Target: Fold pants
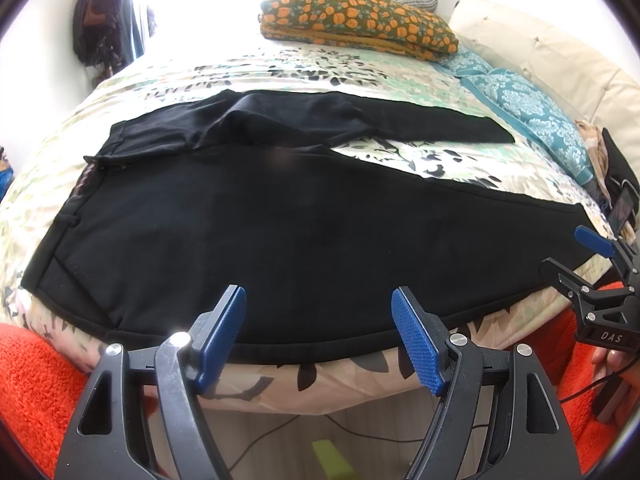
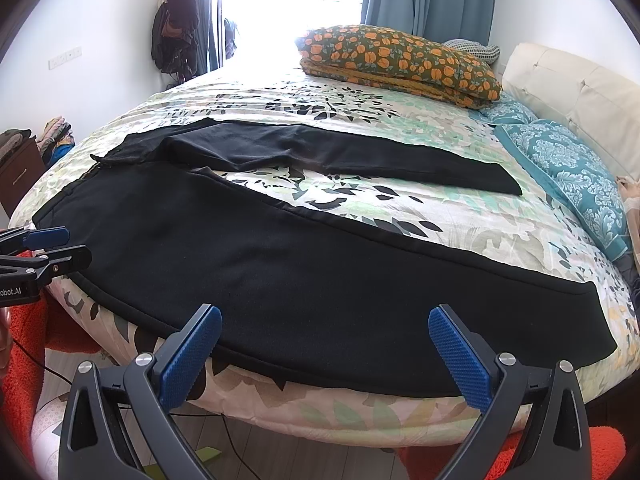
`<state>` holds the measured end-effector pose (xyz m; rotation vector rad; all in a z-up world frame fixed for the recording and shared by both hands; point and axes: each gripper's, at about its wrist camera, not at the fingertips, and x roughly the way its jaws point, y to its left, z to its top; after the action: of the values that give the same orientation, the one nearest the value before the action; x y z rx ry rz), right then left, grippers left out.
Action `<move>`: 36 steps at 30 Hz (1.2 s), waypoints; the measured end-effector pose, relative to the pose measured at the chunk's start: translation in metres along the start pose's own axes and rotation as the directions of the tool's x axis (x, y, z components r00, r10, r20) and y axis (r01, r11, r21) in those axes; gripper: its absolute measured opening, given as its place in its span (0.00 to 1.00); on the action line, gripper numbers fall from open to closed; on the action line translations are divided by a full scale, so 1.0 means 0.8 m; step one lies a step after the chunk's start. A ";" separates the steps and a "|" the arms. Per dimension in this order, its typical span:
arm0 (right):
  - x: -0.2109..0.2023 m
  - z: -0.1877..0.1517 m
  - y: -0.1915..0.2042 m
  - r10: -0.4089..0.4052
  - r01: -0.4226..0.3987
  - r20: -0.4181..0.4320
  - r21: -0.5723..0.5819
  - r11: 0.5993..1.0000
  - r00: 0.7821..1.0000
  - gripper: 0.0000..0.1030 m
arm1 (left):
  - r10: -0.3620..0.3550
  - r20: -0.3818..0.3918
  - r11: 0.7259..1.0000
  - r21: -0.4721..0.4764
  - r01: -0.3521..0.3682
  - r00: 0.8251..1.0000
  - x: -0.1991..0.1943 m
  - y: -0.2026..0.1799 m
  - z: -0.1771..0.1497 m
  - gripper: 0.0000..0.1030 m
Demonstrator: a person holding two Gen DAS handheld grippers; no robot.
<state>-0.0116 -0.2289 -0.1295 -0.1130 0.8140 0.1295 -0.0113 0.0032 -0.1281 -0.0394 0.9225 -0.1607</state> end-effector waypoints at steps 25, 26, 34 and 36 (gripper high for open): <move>0.006 -0.001 0.005 0.011 -0.011 -0.012 -0.011 1.000 1.000 1.00 | 0.004 -0.014 1.000 0.004 -0.004 1.000 0.007 0.004 -0.004 0.75; 0.006 -0.001 0.005 0.011 -0.011 -0.012 -0.011 1.000 1.000 1.00 | 0.003 -0.014 1.000 0.004 -0.003 1.000 0.007 0.004 -0.004 0.75; 0.008 -0.001 0.005 0.012 -0.012 -0.013 -0.008 1.000 1.000 1.00 | 0.003 -0.020 1.000 0.003 -0.003 1.000 0.010 0.004 -0.004 0.75; 0.008 -0.001 0.005 0.012 -0.012 -0.012 -0.009 1.000 1.000 1.00 | 0.003 -0.019 1.000 0.005 -0.003 1.000 0.010 0.003 -0.004 0.75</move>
<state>-0.0086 -0.2246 -0.1349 -0.1171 0.8263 0.1441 -0.0091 0.0048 -0.1367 -0.0315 0.9411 -0.1609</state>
